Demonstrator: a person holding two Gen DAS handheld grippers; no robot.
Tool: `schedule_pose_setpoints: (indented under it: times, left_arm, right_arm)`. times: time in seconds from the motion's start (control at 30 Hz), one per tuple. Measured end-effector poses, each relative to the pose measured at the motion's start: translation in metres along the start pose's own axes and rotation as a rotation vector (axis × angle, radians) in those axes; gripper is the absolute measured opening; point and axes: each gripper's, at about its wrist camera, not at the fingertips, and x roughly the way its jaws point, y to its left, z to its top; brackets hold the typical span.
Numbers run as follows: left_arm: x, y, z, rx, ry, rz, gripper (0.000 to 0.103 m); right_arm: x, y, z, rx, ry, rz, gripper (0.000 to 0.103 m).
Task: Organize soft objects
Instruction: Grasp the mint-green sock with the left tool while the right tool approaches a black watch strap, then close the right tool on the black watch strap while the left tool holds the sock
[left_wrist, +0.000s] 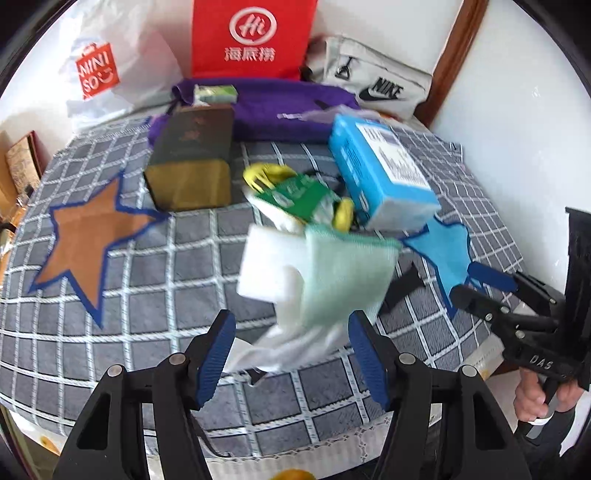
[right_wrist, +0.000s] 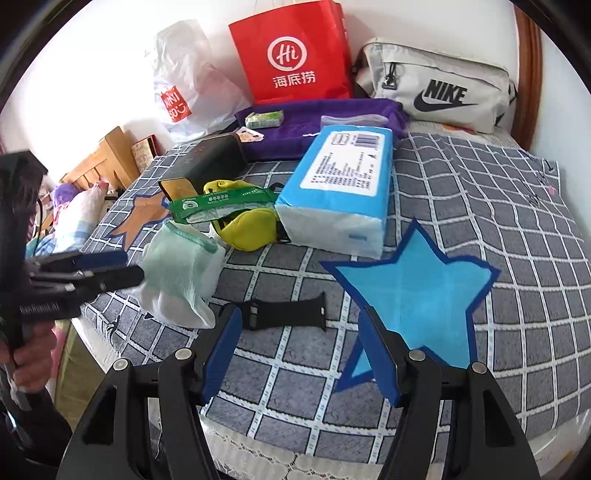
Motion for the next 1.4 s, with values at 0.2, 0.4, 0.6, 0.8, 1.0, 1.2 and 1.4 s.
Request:
schedule_pose_setpoints:
  times: [0.2, 0.4, 0.6, 0.8, 1.0, 1.2, 1.4]
  left_arm:
    - [0.037, -0.015, -0.003, 0.029, 0.047, 0.018, 0.061]
    - [0.031, -0.004, 0.009, -0.004, -0.005, -0.054, 0.029]
    - [0.002, 0.024, 0.019, -0.049, -0.089, -0.043, 0.023]
    - [-0.016, 0.055, 0.026, -0.103, -0.146, 0.035, 0.022]
    - [-0.014, 0.085, 0.017, -0.167, -0.128, 0.078, 0.022]
    - [-0.005, 0.111, 0.004, -0.222, -0.085, 0.171, 0.022]
    - [0.012, 0.122, -0.007, -0.238, -0.039, 0.174, 0.020]
  right_arm:
    - [0.003, -0.004, -0.008, 0.005, 0.018, -0.019, 0.065]
    - [0.009, -0.008, -0.012, 0.006, 0.033, -0.034, 0.065]
    - [0.016, -0.012, -0.009, 0.024, 0.043, -0.033, 0.065]
    - [0.029, -0.001, -0.003, 0.001, 0.055, -0.009, 0.065]
    - [0.043, 0.016, 0.000, -0.046, 0.079, -0.001, 0.065]
    - [0.053, 0.028, 0.003, -0.076, 0.095, 0.010, 0.065]
    - [0.062, 0.038, 0.005, -0.113, 0.100, -0.012, 0.065]
